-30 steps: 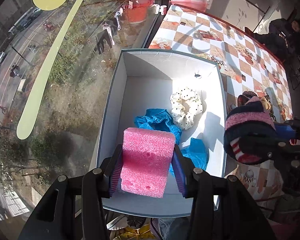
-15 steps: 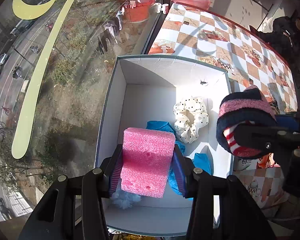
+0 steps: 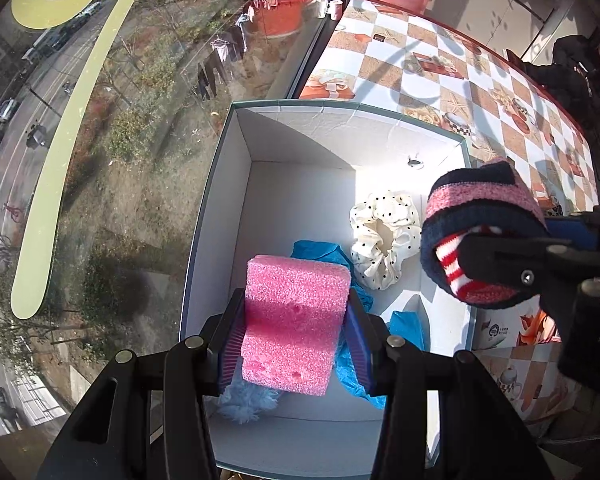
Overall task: Organize soft objects
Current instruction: 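Lower the sponge and hat into the white box and open both grippers, then move both grippers back over the remaining hats and scarf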
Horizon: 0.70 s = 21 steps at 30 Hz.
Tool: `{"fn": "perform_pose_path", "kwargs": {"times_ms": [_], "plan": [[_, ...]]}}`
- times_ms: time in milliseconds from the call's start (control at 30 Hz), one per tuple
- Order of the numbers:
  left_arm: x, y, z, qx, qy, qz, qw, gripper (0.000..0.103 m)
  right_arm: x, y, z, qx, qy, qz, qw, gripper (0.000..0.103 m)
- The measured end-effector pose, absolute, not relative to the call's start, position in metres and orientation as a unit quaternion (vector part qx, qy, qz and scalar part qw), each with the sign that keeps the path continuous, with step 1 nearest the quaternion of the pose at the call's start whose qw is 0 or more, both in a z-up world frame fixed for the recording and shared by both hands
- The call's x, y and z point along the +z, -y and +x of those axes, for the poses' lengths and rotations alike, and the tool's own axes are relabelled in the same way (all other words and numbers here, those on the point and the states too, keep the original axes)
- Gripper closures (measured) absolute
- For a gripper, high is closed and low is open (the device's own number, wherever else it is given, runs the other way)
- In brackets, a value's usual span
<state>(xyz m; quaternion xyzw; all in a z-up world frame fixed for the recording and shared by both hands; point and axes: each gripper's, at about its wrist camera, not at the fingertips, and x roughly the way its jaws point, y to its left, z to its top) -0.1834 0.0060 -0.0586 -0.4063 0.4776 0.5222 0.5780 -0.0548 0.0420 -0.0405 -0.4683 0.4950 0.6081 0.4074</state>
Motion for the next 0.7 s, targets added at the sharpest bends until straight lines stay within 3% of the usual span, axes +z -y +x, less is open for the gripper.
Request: {"fn": "perform_pose_path", "kwargs": {"times_ms": [333, 400, 433, 467, 500, 567, 600, 700], "plan": [[-0.063, -0.008, -0.183, 0.519, -0.480, -0.402, 0.581, 0.052, -0.044, -0.048, -0.057, 0.611, -0.496, -0.468, 0.402, 0.069], [-0.065, -0.008, -0.183, 0.517, -0.481, -0.405, 0.580, 0.046, -0.045, -0.049, -0.057, 0.613, -0.497, -0.467, 0.399, 0.069], [-0.065, -0.007, -0.184, 0.516, -0.482, -0.408, 0.579, 0.040, -0.045, -0.050, -0.056, 0.614, -0.499, -0.465, 0.397, 0.064], [-0.066, -0.007, -0.184, 0.515, -0.480, -0.411, 0.578, 0.028, -0.045, -0.050, -0.056, 0.614, -0.500, -0.464, 0.397, 0.057], [-0.066, -0.006, -0.186, 0.516, -0.473, -0.416, 0.580, 0.020, -0.044, -0.051, -0.054, 0.615, -0.500, -0.461, 0.399, 0.043], [-0.063, -0.005, -0.188, 0.518, -0.457, -0.422, 0.587, 0.016, -0.043, -0.052, -0.050, 0.613, -0.502, -0.457, 0.405, 0.032], [-0.061, -0.005, -0.189, 0.519, -0.451, -0.423, 0.590, 0.009, -0.042, -0.053, -0.047, 0.610, -0.505, -0.454, 0.408, 0.023], [-0.055, -0.007, -0.188, 0.521, -0.435, -0.426, 0.599, 0.000, -0.037, -0.055, -0.033, 0.602, -0.515, -0.445, 0.417, 0.021]]}}
